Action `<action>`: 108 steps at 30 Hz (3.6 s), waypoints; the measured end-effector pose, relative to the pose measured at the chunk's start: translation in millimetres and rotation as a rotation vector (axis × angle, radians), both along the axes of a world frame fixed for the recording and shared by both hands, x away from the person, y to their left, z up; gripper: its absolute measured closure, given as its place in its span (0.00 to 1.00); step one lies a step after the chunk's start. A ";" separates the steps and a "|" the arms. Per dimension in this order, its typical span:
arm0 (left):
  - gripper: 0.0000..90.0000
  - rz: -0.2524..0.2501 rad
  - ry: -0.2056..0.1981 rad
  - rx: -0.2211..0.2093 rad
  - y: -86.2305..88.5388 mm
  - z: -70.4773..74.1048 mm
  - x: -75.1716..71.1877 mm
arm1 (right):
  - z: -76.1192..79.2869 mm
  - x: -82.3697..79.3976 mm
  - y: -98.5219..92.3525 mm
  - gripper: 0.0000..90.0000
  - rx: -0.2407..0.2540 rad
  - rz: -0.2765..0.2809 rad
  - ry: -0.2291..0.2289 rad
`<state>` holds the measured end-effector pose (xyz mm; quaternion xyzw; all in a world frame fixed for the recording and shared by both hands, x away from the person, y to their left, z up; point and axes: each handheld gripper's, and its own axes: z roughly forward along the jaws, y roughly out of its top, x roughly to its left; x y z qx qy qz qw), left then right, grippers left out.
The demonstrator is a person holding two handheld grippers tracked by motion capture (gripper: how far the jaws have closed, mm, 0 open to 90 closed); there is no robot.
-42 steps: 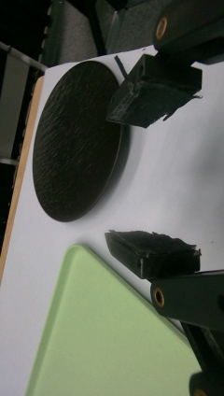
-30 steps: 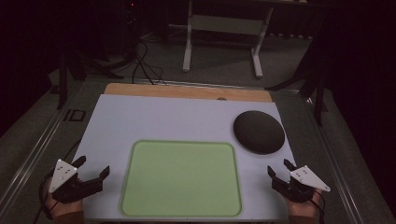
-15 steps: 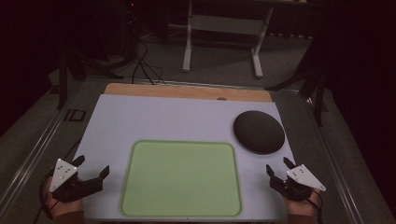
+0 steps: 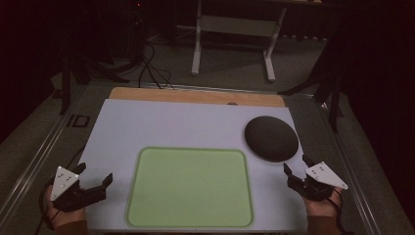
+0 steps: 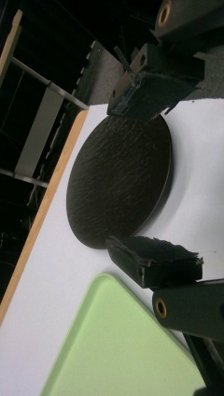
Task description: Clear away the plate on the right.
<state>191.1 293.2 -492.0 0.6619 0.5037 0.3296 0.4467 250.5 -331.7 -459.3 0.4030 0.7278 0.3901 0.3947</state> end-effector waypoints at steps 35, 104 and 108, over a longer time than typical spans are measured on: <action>0.06 0.001 0.005 -0.007 0.2 -1.5 1.5 | -25.8 55.6 21.7 0.41 -0.256 0.058 0.099; 0.07 0.011 0.007 -0.033 2.9 -2.9 2.2 | -95.8 90.1 68.5 0.87 -1.075 0.157 0.080; 0.07 0.018 0.007 -0.042 4.3 -3.1 1.9 | -94.9 89.8 71.5 0.89 -1.121 0.164 0.090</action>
